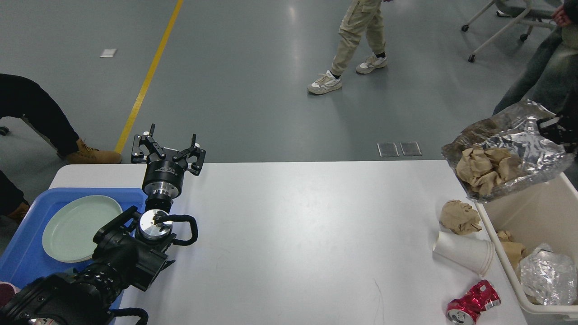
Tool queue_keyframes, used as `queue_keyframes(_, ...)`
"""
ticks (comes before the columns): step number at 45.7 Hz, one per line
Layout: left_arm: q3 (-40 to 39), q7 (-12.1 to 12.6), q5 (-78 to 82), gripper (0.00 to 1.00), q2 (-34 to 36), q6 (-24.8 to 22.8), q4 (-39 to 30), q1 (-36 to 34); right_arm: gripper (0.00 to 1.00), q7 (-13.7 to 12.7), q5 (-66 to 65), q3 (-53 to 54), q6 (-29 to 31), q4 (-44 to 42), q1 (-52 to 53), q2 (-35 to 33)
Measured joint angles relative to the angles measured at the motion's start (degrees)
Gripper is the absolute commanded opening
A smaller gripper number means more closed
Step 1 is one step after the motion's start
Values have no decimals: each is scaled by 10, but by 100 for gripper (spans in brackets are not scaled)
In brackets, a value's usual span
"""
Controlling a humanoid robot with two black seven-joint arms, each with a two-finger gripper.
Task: Tidy desktop
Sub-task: 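Carry the foil sheet into the white bin and release it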
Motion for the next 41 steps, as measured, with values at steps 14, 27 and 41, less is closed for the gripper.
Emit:
queue_keyframes(14,0,0,0,97,0,0,0,0,0,0,-8,-2,0,-93,-137,-55)
queue_keyframes(27,0,0,0,97,0,1,0,0,0,0,-6,6,-150,-130,-287,-69)
queue_keyframes(41,0,0,0,97,0,1,0,0,0,-1,-6,12,-330,-134,-409,-58)
